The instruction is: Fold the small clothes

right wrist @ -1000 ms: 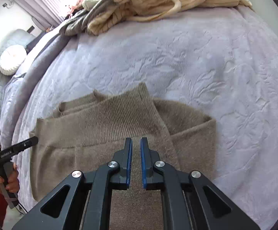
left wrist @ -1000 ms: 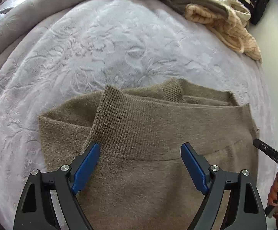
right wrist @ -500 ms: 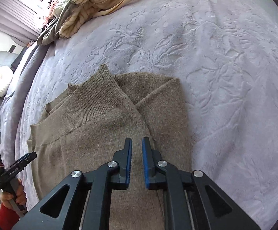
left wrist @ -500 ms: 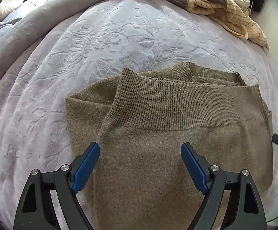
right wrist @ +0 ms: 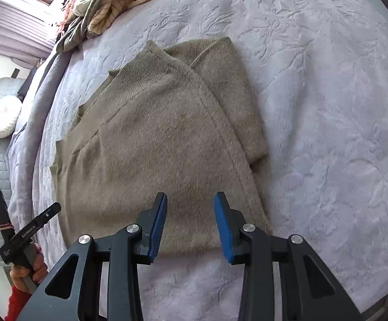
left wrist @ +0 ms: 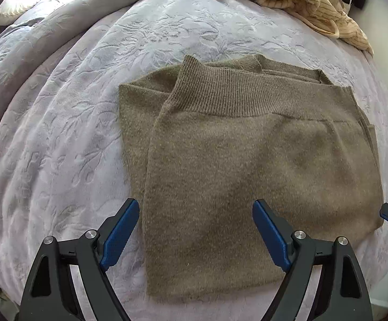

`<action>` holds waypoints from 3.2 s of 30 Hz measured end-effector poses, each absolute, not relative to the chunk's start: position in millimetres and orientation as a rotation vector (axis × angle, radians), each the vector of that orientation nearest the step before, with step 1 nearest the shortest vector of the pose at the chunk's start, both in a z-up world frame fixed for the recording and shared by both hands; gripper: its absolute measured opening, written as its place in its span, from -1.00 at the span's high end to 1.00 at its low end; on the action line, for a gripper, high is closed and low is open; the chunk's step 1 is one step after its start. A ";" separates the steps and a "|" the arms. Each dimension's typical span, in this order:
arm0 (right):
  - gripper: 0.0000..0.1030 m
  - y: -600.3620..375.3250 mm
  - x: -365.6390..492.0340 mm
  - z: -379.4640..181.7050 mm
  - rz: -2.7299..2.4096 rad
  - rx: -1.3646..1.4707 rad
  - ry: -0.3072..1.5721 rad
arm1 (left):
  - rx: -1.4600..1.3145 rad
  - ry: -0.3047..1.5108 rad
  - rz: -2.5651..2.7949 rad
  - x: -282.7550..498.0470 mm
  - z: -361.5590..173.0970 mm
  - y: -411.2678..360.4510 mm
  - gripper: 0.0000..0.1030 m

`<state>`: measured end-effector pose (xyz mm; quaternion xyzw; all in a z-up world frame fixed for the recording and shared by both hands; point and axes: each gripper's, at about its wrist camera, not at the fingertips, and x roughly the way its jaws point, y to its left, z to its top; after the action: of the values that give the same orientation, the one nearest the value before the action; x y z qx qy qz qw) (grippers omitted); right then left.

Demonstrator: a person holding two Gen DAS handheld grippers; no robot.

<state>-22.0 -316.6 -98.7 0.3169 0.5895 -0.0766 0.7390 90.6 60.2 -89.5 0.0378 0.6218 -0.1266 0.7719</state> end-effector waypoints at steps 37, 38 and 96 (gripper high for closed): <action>-0.10 -136.0 -63.8 -143.9 0.080 1.133 1.310 | -0.243 1.597 -0.231 -3.3 -116.0 190.5 -1.00; -0.10 -132.7 -58.6 -150.0 0.100 1.190 1.280 | -0.253 1.597 -0.228 -1.5 -116.7 192.7 -1.00; 0.84 -202.9 48.7 -163.2 0.100 0.728 1.301 | -0.474 1.426 -0.590 147.8 -89.5 74.4 0.56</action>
<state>48.7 -202.9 -163.2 0.3310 0.5918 0.0456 0.7335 147.8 74.4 -89.5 -0.2123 0.6380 -0.2638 0.6916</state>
